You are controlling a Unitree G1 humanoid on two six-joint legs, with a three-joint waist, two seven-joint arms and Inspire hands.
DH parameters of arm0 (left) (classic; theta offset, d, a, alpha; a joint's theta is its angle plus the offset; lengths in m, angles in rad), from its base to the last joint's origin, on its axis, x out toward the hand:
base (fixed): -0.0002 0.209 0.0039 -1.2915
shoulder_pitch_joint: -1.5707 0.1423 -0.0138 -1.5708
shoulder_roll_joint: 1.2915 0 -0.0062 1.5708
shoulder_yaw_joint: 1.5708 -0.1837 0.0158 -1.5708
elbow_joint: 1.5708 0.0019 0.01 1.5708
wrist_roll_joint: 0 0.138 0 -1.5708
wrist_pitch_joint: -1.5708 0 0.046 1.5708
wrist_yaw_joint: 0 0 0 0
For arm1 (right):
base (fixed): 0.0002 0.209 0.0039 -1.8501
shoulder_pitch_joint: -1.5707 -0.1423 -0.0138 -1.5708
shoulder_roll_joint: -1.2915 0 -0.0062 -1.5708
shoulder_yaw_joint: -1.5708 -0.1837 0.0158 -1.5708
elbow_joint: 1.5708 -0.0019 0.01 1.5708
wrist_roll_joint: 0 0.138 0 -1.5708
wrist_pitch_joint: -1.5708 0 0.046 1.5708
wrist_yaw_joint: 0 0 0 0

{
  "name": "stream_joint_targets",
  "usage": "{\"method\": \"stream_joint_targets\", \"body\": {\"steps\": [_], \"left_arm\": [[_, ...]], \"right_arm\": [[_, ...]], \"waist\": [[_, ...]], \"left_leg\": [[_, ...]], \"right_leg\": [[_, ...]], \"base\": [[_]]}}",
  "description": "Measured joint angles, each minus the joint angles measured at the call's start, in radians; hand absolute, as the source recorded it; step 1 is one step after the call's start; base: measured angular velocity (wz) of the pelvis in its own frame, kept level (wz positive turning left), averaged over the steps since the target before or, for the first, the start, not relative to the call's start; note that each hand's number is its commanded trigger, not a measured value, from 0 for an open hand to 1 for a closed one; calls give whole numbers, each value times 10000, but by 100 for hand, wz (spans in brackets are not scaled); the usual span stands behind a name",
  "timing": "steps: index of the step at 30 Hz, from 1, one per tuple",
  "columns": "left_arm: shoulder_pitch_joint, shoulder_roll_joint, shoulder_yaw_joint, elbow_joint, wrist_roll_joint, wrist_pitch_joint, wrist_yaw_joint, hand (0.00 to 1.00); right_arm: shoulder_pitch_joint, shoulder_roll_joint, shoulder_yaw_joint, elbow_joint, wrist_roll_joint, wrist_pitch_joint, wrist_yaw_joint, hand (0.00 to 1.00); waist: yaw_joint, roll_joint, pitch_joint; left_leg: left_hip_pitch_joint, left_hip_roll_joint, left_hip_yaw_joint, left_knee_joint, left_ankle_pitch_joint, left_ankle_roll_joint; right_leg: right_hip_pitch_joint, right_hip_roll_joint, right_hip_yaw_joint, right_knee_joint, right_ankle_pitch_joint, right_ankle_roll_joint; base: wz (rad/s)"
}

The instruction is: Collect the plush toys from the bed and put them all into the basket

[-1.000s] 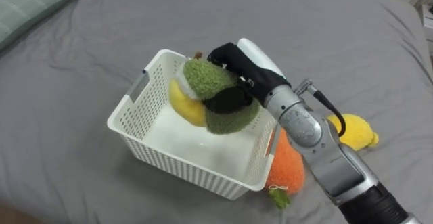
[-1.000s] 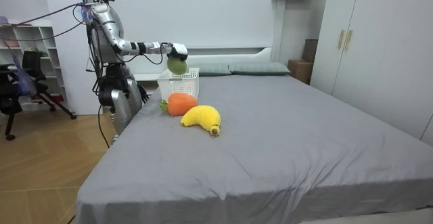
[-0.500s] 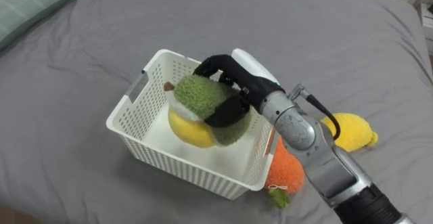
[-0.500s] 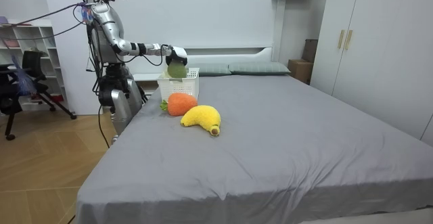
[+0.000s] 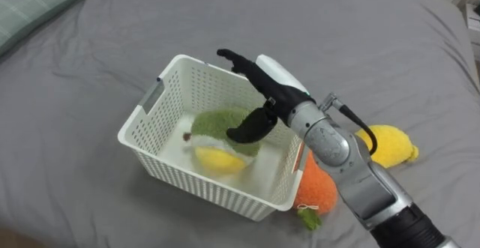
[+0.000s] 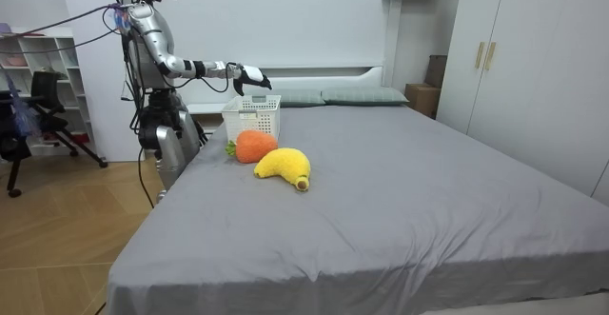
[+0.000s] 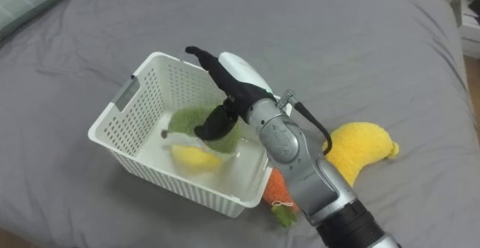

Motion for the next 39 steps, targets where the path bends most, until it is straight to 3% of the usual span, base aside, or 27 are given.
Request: {"method": "stream_joint_targets", "body": {"steps": [23, 26, 28, 31, 36, 39], "left_arm": [[38, 5, 16, 20, -118, -132, 263, 0], [146, 3, 93, 19, -108, -131, 255, 0], [228, -52, 249, -2, -97, -132, 252, 0], [292, -142, 510, -4, -91, -151, 251, 0], [303, -321, 830, -2, -72, -209, 252, 0], [354, -356, 948, -16, 66, -205, 254, 0]], "right_arm": [[-1, -25, -493, -63, 746, -130, -115, 0], [16, -50, -899, -498, 1084, -135, -237, 0], [129, -56, -1443, -848, 1134, -397, -515, 0], [370, -82, -2289, -891, 1319, -717, -1027, 0], [779, -179, -3040, -888, 1490, -727, -1644, 0], [1011, -235, -3459, -888, 1518, -809, -1945, 0]], "waist": [[-110, -94, -65], [-306, -71, -48], [-453, 28, 16], [-597, 38, 19], [-783, 118, 36], [-1003, 226, -5]], "left_leg": [[71, 2, 35, 2, 1, 1], [97, 3, 43, 4, 0, 1], [197, 6, 53, 0, -16, 17], [223, -2, 84, 6, -19, 22], [292, 12, 246, -6, -23, 29], [320, 25, 318, -15, -31, 35]], "right_leg": [[78, -2, 65, 1, 0, 0], [92, -1, 86, -1, 0, 0], [181, 6, 157, -4, 0, 0], [185, 8, 300, 0, 1, 2], [175, 23, 509, 20, 2, 2], [156, 28, 591, 27, 2, 2]], "base": [[0], [0], [0], [-3], [-10], [-8]]}}
